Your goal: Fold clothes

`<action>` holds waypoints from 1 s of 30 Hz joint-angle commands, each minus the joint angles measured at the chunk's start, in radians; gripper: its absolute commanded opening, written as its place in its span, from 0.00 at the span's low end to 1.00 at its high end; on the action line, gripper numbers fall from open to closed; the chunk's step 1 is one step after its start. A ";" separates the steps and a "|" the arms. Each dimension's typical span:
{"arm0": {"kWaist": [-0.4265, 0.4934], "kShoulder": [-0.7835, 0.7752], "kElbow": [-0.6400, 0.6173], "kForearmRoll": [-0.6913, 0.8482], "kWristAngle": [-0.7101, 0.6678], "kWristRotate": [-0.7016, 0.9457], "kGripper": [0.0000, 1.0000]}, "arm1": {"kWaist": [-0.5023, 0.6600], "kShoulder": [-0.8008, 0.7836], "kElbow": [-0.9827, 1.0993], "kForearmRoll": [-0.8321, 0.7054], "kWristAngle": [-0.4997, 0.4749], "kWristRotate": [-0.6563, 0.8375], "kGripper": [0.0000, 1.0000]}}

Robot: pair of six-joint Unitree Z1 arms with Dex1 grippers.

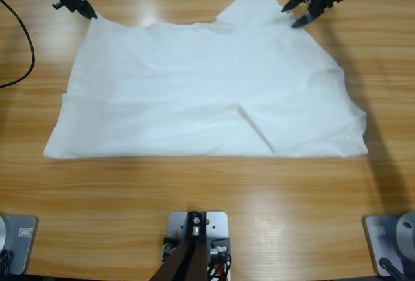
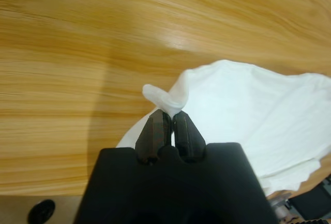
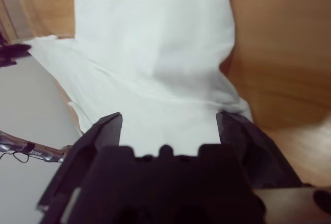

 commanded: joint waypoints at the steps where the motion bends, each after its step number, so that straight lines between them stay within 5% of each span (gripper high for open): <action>1: -0.001 0.058 -0.038 0.114 0.014 0.015 0.00 | -0.008 -0.059 -0.610 -0.139 0.064 0.174 0.75; 6: -0.006 0.062 -0.048 0.114 0.014 0.016 0.00 | -0.013 -0.134 -0.606 -0.163 0.073 0.255 0.83; 30: -0.006 0.076 -0.108 0.127 0.013 0.023 0.00 | -0.044 0.121 -0.617 -0.420 0.184 0.234 0.83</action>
